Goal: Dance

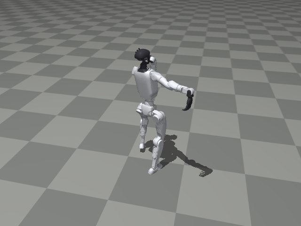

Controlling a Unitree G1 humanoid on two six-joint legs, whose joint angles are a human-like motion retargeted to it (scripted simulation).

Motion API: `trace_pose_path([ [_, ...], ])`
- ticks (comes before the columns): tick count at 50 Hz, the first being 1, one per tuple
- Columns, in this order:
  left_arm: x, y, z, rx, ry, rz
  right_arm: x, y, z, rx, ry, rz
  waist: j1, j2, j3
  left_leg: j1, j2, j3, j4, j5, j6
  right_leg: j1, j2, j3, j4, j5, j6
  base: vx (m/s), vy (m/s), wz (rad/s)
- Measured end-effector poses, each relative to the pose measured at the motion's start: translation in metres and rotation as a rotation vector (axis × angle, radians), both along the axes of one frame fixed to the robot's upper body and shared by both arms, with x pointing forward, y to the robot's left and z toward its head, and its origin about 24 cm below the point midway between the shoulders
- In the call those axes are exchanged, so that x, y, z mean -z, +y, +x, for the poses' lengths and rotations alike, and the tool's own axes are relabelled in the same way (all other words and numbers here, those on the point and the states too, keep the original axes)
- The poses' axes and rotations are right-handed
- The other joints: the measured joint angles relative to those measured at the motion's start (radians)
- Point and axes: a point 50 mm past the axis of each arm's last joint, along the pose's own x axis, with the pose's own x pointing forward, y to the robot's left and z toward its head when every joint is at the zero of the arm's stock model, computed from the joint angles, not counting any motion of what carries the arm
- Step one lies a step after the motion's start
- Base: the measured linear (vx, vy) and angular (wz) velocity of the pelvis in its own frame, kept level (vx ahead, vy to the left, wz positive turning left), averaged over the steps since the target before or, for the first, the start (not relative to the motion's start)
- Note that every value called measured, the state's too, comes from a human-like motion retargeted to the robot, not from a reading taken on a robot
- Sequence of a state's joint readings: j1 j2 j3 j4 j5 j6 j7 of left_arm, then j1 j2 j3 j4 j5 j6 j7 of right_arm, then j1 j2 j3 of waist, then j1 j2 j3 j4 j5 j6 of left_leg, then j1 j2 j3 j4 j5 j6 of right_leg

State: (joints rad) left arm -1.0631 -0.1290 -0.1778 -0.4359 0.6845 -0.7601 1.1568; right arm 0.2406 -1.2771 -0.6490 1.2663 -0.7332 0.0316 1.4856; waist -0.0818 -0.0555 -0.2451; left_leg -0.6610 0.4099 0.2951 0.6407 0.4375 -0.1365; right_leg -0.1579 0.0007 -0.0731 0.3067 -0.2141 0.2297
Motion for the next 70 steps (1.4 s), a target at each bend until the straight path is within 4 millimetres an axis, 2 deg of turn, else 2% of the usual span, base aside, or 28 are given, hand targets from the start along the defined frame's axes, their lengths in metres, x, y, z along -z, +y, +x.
trace_pose_path([
  [6, 0.003, -0.003, -0.002, 0.005, -0.005, 0.026, -0.048, -0.013, 0.032, -0.113, -0.032, -0.186, -0.03, 0.002, 0.018, 0.022, 0.023, 0.05, -0.025, 0.041, 0.004, 0.01, 0.014, 0.008, -0.015, -0.001, -0.012, -0.04, -0.03, 0.02],
  [13, 0.006, -0.004, -0.003, 0.012, -0.007, 0.036, -0.11, -0.018, 0.065, -0.242, -0.065, -0.428, -0.066, 0.009, 0.034, 0.043, 0.039, 0.067, -0.041, 0.03, 0.006, 0.01, 0.034, 0.02, -0.014, -0.002, -0.03, 0.0, 0.0, 0.0],
  [25, 0.008, -0.005, -0.003, 0.007, -0.007, 0.056, -0.177, -0.011, 0.1, -0.425, -0.2, -0.782, -0.099, 0.009, 0.033, 0.063, 0.062, 0.07, -0.054, 0.007, 0.023, 0.005, 0.053, 0.033, -0.022, 0.022, -0.057, -0.03, -0.05, -0.13],
  [32, 0.01, -0.004, -0.003, 0.004, -0.001, 0.057, -0.2, -0.005, 0.11, -0.504, -0.238, -0.926, -0.104, 0.007, 0.025, 0.072, 0.071, 0.07, -0.061, -0.005, 0.025, 0.003, 0.063, 0.049, -0.03, 0.03, -0.067, -0.01, -0.01, -0.05],
  [43, 0.011, -0.002, -0.001, -0.011, 0.006, 0.062, -0.229, 0.0, 0.114, -0.567, -0.263, -1.164, -0.119, 0.006, 0.019, 0.084, 0.063, 0.071, -0.092, -0.026, 0.035, 0.012, 0.066, 0.052, -0.055, 0.046, -0.075, 0.0, 0.0, 0.0],
  [50, 0.011, -0.002, 0.0, -0.018, 0.012, 0.066, -0.248, 0.004, 0.117, -0.649, -0.21, -1.373, -0.13, 0.002, 0.017, 0.087, 0.063, 0.07, -0.101, -0.039, 0.038, 0.013, 0.07, 0.054, -0.062, 0.049, -0.08, 0.0, 0.0, 0.0],
  [63, 0.012, -0.001, 0.001, -0.034, 0.017, 0.068, -0.283, 0.024, 0.134, -0.992, -0.212, -1.886, -0.146, -0.005, 0.008, 0.089, 0.072, 0.064, -0.108, -0.062, 0.039, 0.005, 0.083, 0.066, -0.066, 0.053, -0.09, 0.0, 0.0, 0.0],
  [70, 0.013, -0.001, 0.001, -0.039, 0.018, 0.071, -0.293, 0.039, 0.14, -1.166, -0.343, -2.169, -0.149, -0.008, 0.008, 0.081, 0.08, 0.054, -0.099, -0.077, 0.041, -0.003, 0.091, 0.073, -0.062, 0.057, -0.094, 0.0, 0.0, 0.0],
])
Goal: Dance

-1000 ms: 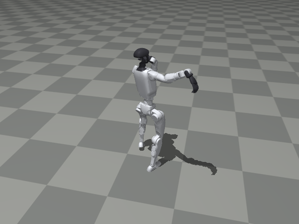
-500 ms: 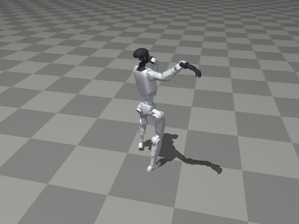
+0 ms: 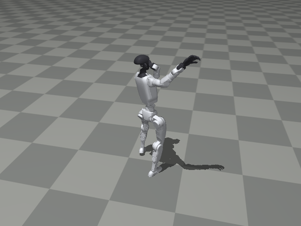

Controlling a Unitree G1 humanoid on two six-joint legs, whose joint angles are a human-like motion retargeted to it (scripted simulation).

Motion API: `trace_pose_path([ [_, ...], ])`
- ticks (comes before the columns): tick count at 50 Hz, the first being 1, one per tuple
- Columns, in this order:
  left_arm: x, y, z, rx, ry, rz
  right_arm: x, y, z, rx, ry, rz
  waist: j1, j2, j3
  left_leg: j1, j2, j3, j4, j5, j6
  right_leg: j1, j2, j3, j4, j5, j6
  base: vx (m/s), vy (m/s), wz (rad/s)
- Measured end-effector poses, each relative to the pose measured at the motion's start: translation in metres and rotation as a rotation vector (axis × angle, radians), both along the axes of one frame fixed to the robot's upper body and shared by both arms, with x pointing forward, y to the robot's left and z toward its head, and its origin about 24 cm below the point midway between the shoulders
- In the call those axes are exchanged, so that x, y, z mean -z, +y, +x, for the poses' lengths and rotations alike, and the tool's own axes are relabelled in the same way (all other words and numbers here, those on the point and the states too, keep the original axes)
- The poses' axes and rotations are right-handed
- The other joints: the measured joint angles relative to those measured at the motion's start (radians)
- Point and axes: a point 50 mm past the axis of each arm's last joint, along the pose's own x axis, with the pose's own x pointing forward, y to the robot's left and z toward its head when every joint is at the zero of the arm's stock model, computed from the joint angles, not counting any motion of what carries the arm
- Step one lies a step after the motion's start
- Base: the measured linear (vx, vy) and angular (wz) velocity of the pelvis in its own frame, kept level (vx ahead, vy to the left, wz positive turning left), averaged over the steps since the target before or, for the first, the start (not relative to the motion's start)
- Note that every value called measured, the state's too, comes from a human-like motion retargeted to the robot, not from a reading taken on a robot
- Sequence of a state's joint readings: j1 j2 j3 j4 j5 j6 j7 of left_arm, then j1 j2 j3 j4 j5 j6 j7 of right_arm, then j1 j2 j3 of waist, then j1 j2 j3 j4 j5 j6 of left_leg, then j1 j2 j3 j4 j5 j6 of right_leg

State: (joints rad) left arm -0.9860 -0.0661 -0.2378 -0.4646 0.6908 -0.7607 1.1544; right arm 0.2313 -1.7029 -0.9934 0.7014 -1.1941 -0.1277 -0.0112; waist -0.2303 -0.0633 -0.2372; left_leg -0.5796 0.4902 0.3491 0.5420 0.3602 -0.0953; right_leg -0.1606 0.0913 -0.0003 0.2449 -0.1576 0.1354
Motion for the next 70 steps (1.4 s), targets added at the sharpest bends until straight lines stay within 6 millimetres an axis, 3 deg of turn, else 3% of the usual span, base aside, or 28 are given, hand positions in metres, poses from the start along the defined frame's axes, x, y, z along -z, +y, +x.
trace_pose_path([
  [10, 0.001, 0.0, 0.001, -0.009, 0.006, 0.007, -0.009, 0.032, 0.002, -0.356, -0.055, -0.468, -0.015, -0.001, 0.001, 0.002, 0.006, -0.011, 0.014, -0.036, 0.006, -0.008, 0.009, 0.013, 0.004, 0.013, -0.007, -0.01, -0.01, -0.07],
  [18, 0.001, 0.0, 0.001, -0.018, 0.005, 0.012, -0.009, 0.05, -0.006, -0.591, -0.133, -0.651, -0.034, 0.0, 0.006, 0.02, 0.026, 0.017, 0.03, -0.078, 0.015, -0.009, 0.013, 0.023, 0.003, 0.021, -0.016, -0.03, -0.04, -0.19],
  [27, -0.002, 0.0, -0.001, -0.014, -0.004, 0.002, -0.002, 0.059, -0.043, -0.816, -0.433, -0.814, -0.035, 0.04, 0.02, 0.036, 0.058, 0.04, 0.058, -0.219, -0.046, -0.02, 0.028, 0.015, 0.02, 0.015, -0.019, 0.01, 0.01, -0.02],
  [34, -0.008, 0.003, -0.005, -0.023, -0.044, -0.024, 0.027, 0.038, -0.079, -0.811, -0.778, -0.817, -0.01, 0.086, 0.023, 0.025, 0.061, 0.034, 0.092, -0.31, -0.077, -0.029, 0.02, 0.015, 0.026, 0.017, -0.002, 0.08, 0.08, -0.11],
  [39, -0.014, 0.01, -0.01, -0.073, -0.102, -0.019, 0.082, 0.011, -0.09, -0.743, -1.111, -0.658, 0.011, 0.104, 0.026, 0.016, 0.002, -0.019, 0.107, -0.363, -0.1, -0.026, -0.014, 0.019, 0.011, 0.035, 0.015, 0.06, 0.13, -0.11],
  [45, -0.021, 0.021, -0.013, -0.164, -0.154, 0.003, 0.163, -0.012, -0.088, -0.561, -1.409, -0.431, 0.028, 0.136, 0.032, -0.025, -0.146, -0.229, 0.162, -0.419, -0.086, -0.034, -0.066, 0.033, 0.005, 0.052, 0.032, 0.08, 0.2, -0.21],
  [49, -0.024, 0.027, -0.013, -0.218, -0.158, 0.02, 0.221, -0.017, -0.091, -0.373, -1.533, -0.294, 0.059, 0.145, 0.03, -0.027, -0.264, -0.368, 0.193, -0.452, -0.07, -0.039, -0.112, 0.051, -0.001, 0.06, 0.037, 0.09, 0.24, -0.35],
  [53, -0.025, 0.033, -0.013, -0.272, -0.161, 0.027, 0.287, -0.009, -0.086, -0.173, -1.685, -0.118, 0.087, 0.154, 0.024, -0.01, -0.342, -0.428, 0.209, -0.505, -0.067, -0.05, -0.155, 0.075, 0.001, 0.071, 0.048, 0.16, 0.26, -0.4],
  [56, -0.027, 0.037, -0.014, -0.304, -0.159, 0.018, 0.338, 0.006, -0.081, 0.002, -1.783, 0.026, 0.103, 0.168, 0.021, 0.01, -0.376, -0.428, 0.213, -0.569, -0.064, -0.049, -0.183, 0.078, -0.003, 0.077, 0.054, 0.16, 0.28, -0.31],
  [60, -0.027, 0.043, -0.014, -0.35, -0.16, 0.019, 0.406, 0.041, -0.079, 0.246, -1.808, 0.238, 0.133, 0.19, 0.03, 0.046, -0.381, -0.366, 0.231, -0.652, -0.03, -0.042, -0.211, 0.086, -0.001, 0.088, 0.069, 0.2, 0.24, -0.43],
  [65, -0.03, 0.052, -0.014, -0.442, -0.16, 0.029, 0.479, 0.101, -0.094, 0.555, -1.66, 0.51, 0.176, 0.196, 0.05, 0.089, -0.45, -0.356, 0.271, -0.694, -0.009, -0.037, -0.263, 0.123, 0.012, 0.098, 0.089, 0.22, 0.28, -0.51],
  [70, -0.034, 0.059, -0.013, -0.48, -0.132, 0.043, 0.528, 0.169, -0.107, 0.774, -1.48, 0.782, 0.257, 0.182, 0.087, 0.191, -0.527, -0.332, 0.266, -0.729, 0.017, -0.021, -0.326, 0.17, 0.028, 0.133, 0.096, 0.28, 0.3, -0.89],
])
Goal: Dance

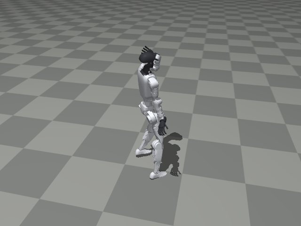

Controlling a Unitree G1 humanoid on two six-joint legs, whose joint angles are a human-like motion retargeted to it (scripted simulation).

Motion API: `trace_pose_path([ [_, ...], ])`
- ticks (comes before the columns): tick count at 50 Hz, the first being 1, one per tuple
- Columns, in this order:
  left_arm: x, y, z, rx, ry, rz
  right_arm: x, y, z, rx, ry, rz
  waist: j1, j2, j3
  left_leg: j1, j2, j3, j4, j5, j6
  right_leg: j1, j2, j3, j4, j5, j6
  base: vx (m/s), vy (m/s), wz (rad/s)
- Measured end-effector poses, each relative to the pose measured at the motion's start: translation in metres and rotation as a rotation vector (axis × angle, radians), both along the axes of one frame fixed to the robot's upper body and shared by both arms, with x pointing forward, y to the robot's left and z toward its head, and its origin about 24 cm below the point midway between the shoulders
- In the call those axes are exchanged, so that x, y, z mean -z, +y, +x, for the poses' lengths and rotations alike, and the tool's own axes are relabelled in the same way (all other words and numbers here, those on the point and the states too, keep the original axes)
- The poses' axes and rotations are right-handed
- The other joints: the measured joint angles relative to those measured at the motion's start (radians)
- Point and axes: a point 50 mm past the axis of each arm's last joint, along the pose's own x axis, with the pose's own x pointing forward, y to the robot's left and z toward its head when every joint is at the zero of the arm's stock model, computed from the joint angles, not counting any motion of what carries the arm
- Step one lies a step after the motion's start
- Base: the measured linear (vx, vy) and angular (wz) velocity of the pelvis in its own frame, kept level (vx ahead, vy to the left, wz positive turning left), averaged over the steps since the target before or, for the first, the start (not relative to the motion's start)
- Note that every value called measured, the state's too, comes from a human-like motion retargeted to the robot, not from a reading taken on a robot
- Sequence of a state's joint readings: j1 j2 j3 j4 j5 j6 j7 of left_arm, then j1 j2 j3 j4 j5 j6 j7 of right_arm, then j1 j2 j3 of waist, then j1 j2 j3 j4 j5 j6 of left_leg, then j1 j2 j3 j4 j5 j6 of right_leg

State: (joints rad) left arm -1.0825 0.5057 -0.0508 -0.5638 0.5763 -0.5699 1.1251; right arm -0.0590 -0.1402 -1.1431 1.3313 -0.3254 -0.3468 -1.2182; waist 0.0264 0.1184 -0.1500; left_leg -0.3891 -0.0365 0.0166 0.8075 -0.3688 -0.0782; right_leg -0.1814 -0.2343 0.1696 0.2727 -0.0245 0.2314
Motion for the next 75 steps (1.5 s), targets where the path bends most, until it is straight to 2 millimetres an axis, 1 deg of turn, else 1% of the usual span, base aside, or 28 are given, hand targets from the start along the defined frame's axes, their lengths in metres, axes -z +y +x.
trace_pose_path([
  [5, -0.001, 0.014, -0.001, -0.112, 0.013, -0.008, 0.025, 0.05, -0.008, -0.286, 0.145, 0.292, 0.052, -0.003, 0.022, 0.138, -0.018, 0.155, -0.144, -0.066, 0.065, -0.014, -0.056, -0.032, -0.007, 0.084, -0.039, 0.14, 0.36, -1.08],
  [8, -0.002, 0.027, 0.002, -0.232, 0.056, -0.01, 0.033, 0.055, -0.012, -0.518, 0.24, 0.46, 0.114, -0.008, 0.045, 0.211, -0.039, 0.261, -0.242, -0.075, 0.117, -0.025, -0.097, -0.101, -0.022, 0.163, -0.075, 0.02, 0.29, -1.45],
  [10, -0.001, 0.038, 0.006, -0.357, 0.105, -0.014, 0.036, 0.054, -0.001, -0.69, 0.302, 0.553, 0.159, -0.007, 0.052, 0.25, -0.053, 0.328, -0.314, -0.06, 0.141, -0.05, -0.119, -0.17, -0.023, 0.212, -0.098, -0.08, 0.24, -1.51],
  [13, -0.001, 0.058, 0.017, -0.569, 0.205, -0.04, 0.041, 0.06, 0.03, -0.928, 0.338, 0.688, 0.225, -0.008, 0.058, 0.296, -0.085, 0.385, -0.425, -0.023, 0.154, -0.076, -0.14, -0.311, -0.041, 0.277, -0.153, -0.1, 0.16, -1.21],
  [18, -0.005, 0.1, 0.038, -0.95, 0.329, -0.081, 0.046, 0.092, 0.082, -1.411, 0.333, 1.003, 0.295, -0.009, 0.093, 0.366, -0.124, 0.43, -0.545, 0.025, 0.188, -0.029, -0.157, -0.566, -0.105, 0.362, -0.222, -0.05, 0.01, -0.59],
  [22, -0.01, 0.14, 0.053, -1.29, 0.41, -0.148, 0.049, 0.132, 0.093, -1.541, 0.343, 1.371, 0.329, 0.006, 0.12, 0.405, -0.137, 0.446, -0.603, 0.045, 0.205, -0.002, -0.15, -0.671, -0.144, 0.421, -0.252, -0.05, -0.02, -0.14],
  [26, -0.011, 0.173, 0.064, -1.626, 0.475, -0.175, 0.043, 0.171, 0.107, -1.629, 0.196, 1.708, 0.347, 0.016, 0.135, 0.419, -0.141, 0.438, -0.633, 0.057, 0.221, 0.019, -0.146, -0.716, -0.167, 0.469, -0.259, -0.03, -0.03, 0.19],
  [31, -0.011, 0.211, 0.073, -2.058, 0.608, -0.185, 0.022, 0.211, 0.142, -1.824, -0.072, 1.867, 0.358, 0.021, 0.141, 0.42, -0.138, 0.412, -0.665, 0.074, 0.225, 0.032, -0.132, -0.742, -0.177, 0.491, -0.257, -0.01, -0.05, 0.22],
  [34, -0.007, 0.235, 0.073, -2.271, 0.702, -0.223, -0.001, 0.237, 0.165, -2.016, -0.363, 1.944, 0.353, 0.017, 0.147, 0.421, -0.131, 0.387, -0.679, 0.078, 0.219, 0.037, -0.131, -0.746, -0.167, 0.486, -0.243, 0.02, -0.12, 0.34],
  [37, 0.007, 0.264, 0.072, -2.444, 0.918, -0.235, -0.034, 0.265, 0.176, -2.21, -0.798, 2.062, 0.333, 0.01, 0.161, 0.422, -0.13, 0.358, -0.686, 0.076, 0.228, 0.049, -0.136, -0.752, -0.153, 0.467, -0.23, -0.01, -0.16, 0.48],
  [38, 0.015, 0.276, 0.072, -2.475, 1.038, -0.25, -0.044, 0.274, 0.176, 2.126, 0.9, -1.992, 0.325, 0.009, 0.166, 0.423, -0.13, 0.347, -0.688, 0.074, 0.229, 0.052, -0.139, -0.753, -0.145, 0.458, -0.221, -0.05, -0.15, 0.51],
  [41, 0.048, 0.311, 0.072, -2.415, 1.572, -0.269, -0.068, 0.287, 0.171, 1.792, 1.15, -1.744, 0.3, 0.0, 0.181, 0.427, -0.13, 0.317, -0.694, 0.074, 0.227, 0.054, -0.153, -0.757, -0.109, 0.435, -0.198, -0.06, -0.16, 0.47],
  [43, 0.079, 0.33, 0.075, -2.178, 2.016, -0.213, -0.074, 0.283, 0.166, 1.585, 1.317, -1.627, 0.289, -0.009, 0.187, 0.431, -0.129, 0.303, -0.7, 0.076, 0.221, 0.044, -0.162, -0.751, -0.069, 0.418, -0.184, -0.06, -0.16, 0.29],
  [45, 0.116, 0.34, 0.08, -1.747, 2.425, -0.082, -0.072, 0.276, 0.168, 1.459, 1.502, -1.621, 0.288, -0.017, 0.189, 0.434, -0.126, 0.296, -0.707, 0.076, 0.213, 0.023, -0.167, -0.723, -0.024, 0.399, -0.171, -0.07, -0.15, 0.1],
  [48, 0.173, 0.348, 0.083, -0.81, 2.79, -0.06, -0.06, 0.249, 0.167, 1.381, 1.73, -1.636, 0.284, -0.033, 0.19, 0.432, -0.115, 0.291, -0.71, 0.066, 0.194, -0.021, -0.149, -0.644, 0.045, 0.369, -0.16, -0.07, -0.19, 0.0],
  [50, 0.216, 0.344, 0.083, -0.141, 2.811, -0.1, -0.05, 0.231, 0.162, 1.368, 1.882, -1.622, 0.269, -0.043, 0.188, 0.426, -0.102, 0.284, -0.701, 0.059, 0.183, -0.063, -0.13, -0.556, 0.099, 0.35, -0.15, -0.09, -0.24, 0.17],
  [51, 0.234, 0.338, 0.085, 0.139, 2.726, -0.097, -0.045, 0.222, 0.158, 1.353, 1.961, -1.619, 0.259, -0.051, 0.183, 0.419, -0.095, 0.28, -0.694, 0.059, 0.179, -0.081, -0.115, -0.501, 0.118, 0.331, -0.15, -0.08, -0.24, 0.35],
  [52, 0.249, 0.331, 0.088, 0.375, 2.607, -0.098, -0.039, 0.213, 0.153, 1.337, 2.045, -1.619, 0.242, -0.057, 0.177, 0.411, -0.087, 0.27, -0.686, 0.058, 0.174, -0.093, -0.095, -0.437, 0.13, 0.314, -0.149, -0.07, -0.25, 0.69],
  [54, 0.276, 0.319, 0.088, 0.664, 2.326, -0.177, -0.026, 0.193, 0.143, 1.315, 2.226, -1.651, 0.18, -0.062, 0.159, 0.394, -0.064, 0.217, -0.666, 0.061, 0.159, -0.091, -0.036, -0.262, 0.117, 0.271, -0.137, -0.08, -0.28, 1.29],
  [55, 0.29, 0.315, 0.086, 0.762, 2.187, -0.246, -0.02, 0.181, 0.137, -1.308, -2.306, 1.672, 0.144, -0.062, 0.15, 0.386, -0.052, 0.185, -0.655, 0.064, 0.151, -0.086, -0.004, -0.161, 0.107, 0.239, -0.125, -0.06, -0.28, 1.4],
  [57, 0.323, 0.307, 0.073, 0.896, 1.956, -0.428, -0.006, 0.149, 0.122, -1.214, -2.189, 1.532, 0.106, -0.073, 0.138, 0.379, -0.038, 0.153, -0.639, 0.071, 0.136, -0.068, 0.013, -0.055, 0.076, 0.153, -0.095, -0.04, -0.29, 1.1],
  [59, 0.36, 0.299, 0.049, 1.001, 1.792, -0.636, 0.006, 0.117, 0.102, -1.123, -2.05, 1.394, 0.077, -0.094, 0.133, 0.381, -0.029, 0.125, -0.63, 0.084, 0.112, -0.034, 0.032, 0.054, 0.01, 0.138, -0.046, -0.05, -0.39, 0.8],
  [60, 0.379, 0.294, 0.034, 1.045, 1.725, -0.747, 0.011, 0.102, 0.091, -1.076, -1.976, 1.338, 0.069, -0.106, 0.134, 0.387, -0.026, 0.117, -0.627, 0.091, 0.099, -0.013, 0.037, 0.103, -0.024, 0.142, 0.006, -0.06, -0.5, 0.52],
  [61, 0.396, 0.29, 0.014, 1.083, 1.69, -0.858, 0.015, 0.091, 0.078, -1.027, -1.9, 1.3, 0.062, -0.101, 0.137, 0.392, 0.013, 0.105, -0.619, 0.098, 0.072, 0.01, 0.06, 0.091, -0.02, 0.114, 0.021, -0.08, -0.55, 0.47],
  [65, 0.454, 0.259, -0.061, 1.134, 1.601, -1.346, 0.031, 0.057, 0.011, -0.748, -1.629, 1.178, 0.021, -0.132, 0.131, 0.387, 0.085, 0.08, -0.618, 0.198, -0.001, 0.055, 0.075, 0.014, -0.043, 0.044, 0.03, -0.22, -0.5, 0.63],
  [69, 0.484, 0.228, -0.118, 0.986, 1.513, -1.765, 0.039, 0.059, -0.059, -0.346, -1.543, 1.002, 0.011, -0.176, 0.115, 0.345, 0.178, 0.102, -0.611, 0.39, -0.08, 0.068, 0.088, -0.05, -0.063, 0.012, 0.007, -0.31, -0.49, 0.72],
  [72, 0.495, 0.21, -0.151, 0.922, 1.441, -2.04, 0.038, 0.074, -0.107, -0.083, -1.475, 0.908, 0.001, -0.208, 0.115, 0.305, 0.235, 0.098, -0.615, 0.521, -0.107, 0.094, 0.105, -0.103, -0.092, 0.003, -0.006, -0.39, -0.5, 1.16],
  [75, 0.495, 0.205, -0.181, 0.793, 1.401, -2.307, 0.03, 0.088, -0.154, 0.096, -1.37, 0.897, 0.027, -0.24, 0.149, 0.321, 0.273, 0.131, -0.651, 0.609, -0.13, 0.128, 0.119, -0.144, -0.107, 0.001, -0.023, -0.26, -0.36, 0.87],
])
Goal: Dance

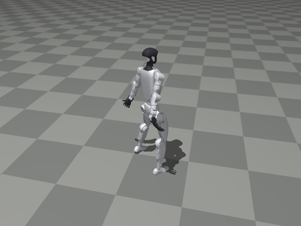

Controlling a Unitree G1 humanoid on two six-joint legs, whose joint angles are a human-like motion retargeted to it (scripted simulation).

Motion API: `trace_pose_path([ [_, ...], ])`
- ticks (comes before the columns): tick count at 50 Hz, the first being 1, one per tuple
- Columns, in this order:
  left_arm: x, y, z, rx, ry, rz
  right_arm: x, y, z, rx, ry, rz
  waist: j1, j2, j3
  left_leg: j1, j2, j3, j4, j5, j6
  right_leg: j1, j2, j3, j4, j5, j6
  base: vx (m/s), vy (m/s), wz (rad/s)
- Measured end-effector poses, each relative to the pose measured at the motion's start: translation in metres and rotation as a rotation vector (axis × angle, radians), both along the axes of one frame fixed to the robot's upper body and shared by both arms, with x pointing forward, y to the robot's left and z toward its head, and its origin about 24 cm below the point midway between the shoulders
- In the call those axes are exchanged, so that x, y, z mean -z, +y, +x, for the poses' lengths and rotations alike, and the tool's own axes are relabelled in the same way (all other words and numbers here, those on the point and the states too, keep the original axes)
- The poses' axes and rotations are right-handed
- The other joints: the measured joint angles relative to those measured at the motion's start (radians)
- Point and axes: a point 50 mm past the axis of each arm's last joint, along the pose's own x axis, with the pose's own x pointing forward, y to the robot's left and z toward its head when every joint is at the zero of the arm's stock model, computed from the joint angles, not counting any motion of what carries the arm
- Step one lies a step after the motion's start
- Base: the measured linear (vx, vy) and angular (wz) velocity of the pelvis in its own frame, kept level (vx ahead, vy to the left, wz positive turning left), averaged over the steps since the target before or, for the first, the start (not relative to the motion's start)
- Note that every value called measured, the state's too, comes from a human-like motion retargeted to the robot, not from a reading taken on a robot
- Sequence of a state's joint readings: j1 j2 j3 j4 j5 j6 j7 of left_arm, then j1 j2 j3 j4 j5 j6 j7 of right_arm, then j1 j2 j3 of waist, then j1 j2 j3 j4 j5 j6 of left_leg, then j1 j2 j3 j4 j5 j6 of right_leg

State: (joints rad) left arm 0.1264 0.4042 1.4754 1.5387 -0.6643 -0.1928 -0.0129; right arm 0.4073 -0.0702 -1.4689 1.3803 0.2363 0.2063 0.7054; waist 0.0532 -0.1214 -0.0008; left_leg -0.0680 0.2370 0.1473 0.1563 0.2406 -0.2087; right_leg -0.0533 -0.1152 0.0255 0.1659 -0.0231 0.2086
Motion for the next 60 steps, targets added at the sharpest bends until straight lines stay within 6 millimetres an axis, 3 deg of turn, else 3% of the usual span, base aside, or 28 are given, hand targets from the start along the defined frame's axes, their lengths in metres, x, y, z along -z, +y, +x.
trace_pose_path([
  [2, -0.006, 0.005, -0.016, -0.024, 0.16, -0.049, -0.011, 0.006, -0.031, -0.037, 0.105, 0.091, 0.03, -0.003, 0.026, 0.028, 0.007, 0.046, -0.032, 0.027, -0.044, 0.016, 0.021, -0.012, 0.002, -0.005, -0.012, -0.25, -0.22, 0.56],
  [5, -0.02, 0.018, -0.037, 0.034, 0.37, -0.09, -0.032, -0.003, -0.071, -0.181, 0.262, 0.205, 0.049, 0.002, 0.032, 0.035, 0.026, 0.18, -0.051, 0.056, -0.038, 0.015, 0.06, -0.012, 0.002, -0.009, -0.051, -0.23, -0.18, 0.28],
  [10, -0.048, 0.054, -0.046, 0.434, 0.529, -0.248, -0.081, -0.07, -0.108, -0.575, 0.481, 0.292, -0.003, -0.006, 0.002, 0.016, 0.021, 0.49, -0.053, -0.002, 0.167, -0.014, 0.072, -0.007, 0.011, -0.02, -0.097, -0.15, -0.06, 0.44],
  [13, -0.075, 0.086, -0.031, 0.734, 0.623, -0.334, -0.108, -0.12, -0.105, -0.792, 0.616, 0.285, -0.015, -0.012, -0.009, -0.013, -0.003, 0.434, -0.035, -0.07, 0.24, -0.029, 0.075, -0.01, 0.016, -0.026, -0.131, -0.09, 0.03, 0.26],
  [15, -0.099, 0.11, -0.014, 0.91, 0.713, -0.364, -0.122, -0.154, -0.092, -0.898, 0.715, 0.249, 0.001, -0.007, -0.005, 0.004, -0.01, 0.441, -0.056, -0.067, 0.224, -0.034, 0.094, -0.016, 0.026, -0.03, -0.16, -0.1, 0.07, -0.1],
  [18, -0.134, 0.14, 0.027, 1.092, 0.897, -0.34, -0.136, -0.205, -0.051, -1.015, 0.862, 0.131, 0.003, -0.008, -0.001, 0.024, -0.025, 0.441, -0.08, -0.092, 0.258, -0.046, 0.11, 0.012, 0.044, -0.034, -0.18, -0.14, 0.1, -0.06],
  [22, -0.166, 0.159, 0.097, 1.206, 1.108, -0.195, -0.15, -0.258, 0.04, -1.131, 1.06, -0.107, -0.021, 0.02, -0.019, 0.032, 0.007, 0.52, -0.123, -0.009, 0.209, -0.065, 0.149, 0.019, 0.058, -0.036, -0.201, -0.15, 0.13, -0.12],
  [25, -0.174, 0.15, 0.168, 1.301, 1.173, -0.047, -0.156, -0.275, 0.121, -1.204, 1.127, -0.313, -0.049, 0.039, -0.042, -0.003, 0.039, 0.472, -0.132, 0.079, 0.143, -0.086, 0.163, 0.001, 0.062, -0.037, -0.206, -0.19, 0.17, 0.16],
  [28, -0.173, 0.119, 0.245, 1.411, 1.174, 0.155, -0.15, -0.264, 0.205, -1.276, 1.152, -0.541, -0.056, 0.029, -0.054, -0.046, 0.041, 0.411, -0.097, 0.033, 0.153, -0.106, 0.154, -0.018, 0.06, -0.03, -0.219, -0.2, 0.11, 0.15],
  [30, -0.169, 0.082, 0.297, 1.494, 1.139, 0.295, -0.148, -0.25, 0.257, -1.307, 1.139, -0.728, -0.057, -0.003, -0.052, -0.067, 0.007, 0.386, -0.042, -0.085, 0.258, -0.115, 0.115, -0.031, 0.059, -0.026, -0.226, -0.24, 0.12, 0.35],
  [32, -0.162, 0.034, 0.341, 1.59, 1.07, 0.431, -0.145, -0.228, 0.304, -1.339, 1.112, -0.919, -0.039, -0.003, -0.047, -0.049, -0.007, 0.452, -0.009, -0.168, 0.231, -0.131, 0.115, -0.038, 0.069, -0.024, -0.236, -0.19, 0.14, 0.09],
  [35, -0.145, -0.042, 0.379, 1.716, 0.95, 0.549, -0.139, -0.179, 0.364, -1.384, 1.067, -1.189, -0.014, 0.016, -0.049, 0.003, -0.016, 0.616, -0.05, -0.179, 0.16, -0.141, 0.142, -0.034, 0.072, -0.019, -0.245, -0.13, 0.15, -0.14],
  [37, -0.131, -0.086, 0.389, 1.81, 0.863, 0.591, -0.135, -0.136, 0.399, -1.467, 0.98, -1.369, -0.034, 0.028, -0.053, 0.011, -0.014, 0.643, -0.105, -0.102, 0.155, -0.137, 0.153, -0.036, 0.07, -0.023, -0.238, -0.08, 0.08, 0.35],
  [39, -0.114, -0.125, 0.388, 1.897, 0.792, 0.591, -0.129, -0.087, 0.426, -1.594, 0.873, -1.529, -0.077, 0.034, -0.054, 0.004, 0.012, 0.617, -0.107, -0.054, 0.099, -0.129, 0.158, -0.052, 0.065, -0.029, -0.232, -0.07, -0.02, 0.63],
  [42, -0.089, -0.189, 0.376, 2.049, 0.678, 0.55, -0.123, -0.01, 0.45, -1.792, 0.714, -1.747, -0.103, 0.041, -0.052, -0.039, 0.033, 0.493, -0.093, -0.028, 0.025, -0.125, 0.167, -0.083, 0.054, -0.033, -0.236, -0.14, -0.08, 0.5],
  [43, -0.082, -0.212, 0.37, 2.125, 0.622, 0.513, -0.124, 0.012, 0.456, -1.877, 0.651, -1.817, -0.104, 0.04, -0.047, -0.053, 0.026, 0.431, -0.08, -0.063, 0.016, -0.126, 0.163, -0.104, 0.053, -0.034, -0.239, -0.22, -0.09, 0.65],
  [45, -0.068, -0.262, 0.352, 2.296, 0.464, 0.388, -0.133, 0.046, 0.468, -2.078, 0.533, -1.953, -0.095, 0.017, -0.04, -0.066, -0.013, 0.331, -0.019, -0.231, 0.06, -0.126, 0.13, -0.141, 0.047, -0.036, -0.228, -0.22, -0.08, 0.7],
  [46, -0.066, -0.293, 0.344, 2.401, 0.201, 0.285, -0.141, 0.06, 0.474, -2.169, 0.517, -2.039, -0.087, 0.004, -0.039, -0.067, -0.035, 0.312, 0.036, -0.302, 0.071, -0.126, 0.108, -0.159, 0.047, -0.037, -0.209, -0.17, -0.08, 0.56],
  [47, -0.066, -0.318, 0.335, 2.406, -0.058, 0.156, -0.152, 0.072, 0.48, 2.245, -0.513, 2.124, -0.077, -0.008, -0.039, -0.065, -0.057, 0.301, 0.092, -0.363, 0.084, -0.129, 0.09, -0.171, 0.047, -0.038, -0.192, -0.12, -0.09, 0.32],
  [49, -0.062, -0.348, 0.314, 2.05, -0.377, -0.219, -0.18, 0.088, 0.489, 2.034, -0.448, 1.938, -0.056, -0.034, -0.049, -0.049, -0.101, 0.317, 0.21, -0.447, 0.115, -0.14, 0.063, -0.169, 0.05, -0.041, -0.166, -0.07, -0.07, 0.13],
  [50, -0.058, -0.362, 0.298, 1.871, -0.43, -0.411, -0.192, 0.096, 0.49, 1.947, -0.409, 1.82, -0.048, -0.051, -0.057, -0.038, -0.124, 0.332, 0.273, -0.491, 0.137, -0.145, 0.048, -0.167, 0.051, -0.043, -0.157, -0.03, -0.02, 0.23],
  [52, -0.058, -0.391, 0.272, 1.688, -0.579, -0.764, -0.211, 0.118, 0.485, 1.829, -0.304, 1.671, -0.057, -0.058, -0.067, -0.029, -0.195, 0.292, 0.377, -0.533, 0.188, -0.145, 0.032, -0.164, 0.047, -0.039, -0.145, -0.02, 0.01, 0.36],
  [55, -0.078, -0.419, 0.261, 1.66, -0.976, -1.005, -0.237, 0.153, 0.469, 1.674, -0.134, 1.54, -0.081, -0.017, -0.078, -0.032, -0.355, 0.159, 0.444, -0.58, 0.16, -0.144, 0.048, -0.161, 0.038, -0.03, -0.14, -0.02, 0.05, 0.23],
  [57, -0.092, -0.434, 0.257, 1.741, -1.19, -1.049, -0.242, 0.171, 0.456, 1.632, -0.014, 1.463, -0.083, 0.026, -0.083, -0.028, -0.461, 0.068, 0.402, -0.56, 0.088, -0.149, 0.083, -0.165, 0.033, -0.025, -0.144, -0.05, 0.06, 0.22],
  [60, -0.109, -0.451, 0.25, 1.881, -1.372, -1.084, -0.242, 0.194, 0.435, 1.652, 0.194, 1.367, -0.076, 0.088, -0.092, -0.007, -0.538, 0.019, 0.27, -0.555, 0.023, -0.163, 0.137, -0.179, 0.04, -0.017, -0.14, -0.04, 0.04, 0.28],
])
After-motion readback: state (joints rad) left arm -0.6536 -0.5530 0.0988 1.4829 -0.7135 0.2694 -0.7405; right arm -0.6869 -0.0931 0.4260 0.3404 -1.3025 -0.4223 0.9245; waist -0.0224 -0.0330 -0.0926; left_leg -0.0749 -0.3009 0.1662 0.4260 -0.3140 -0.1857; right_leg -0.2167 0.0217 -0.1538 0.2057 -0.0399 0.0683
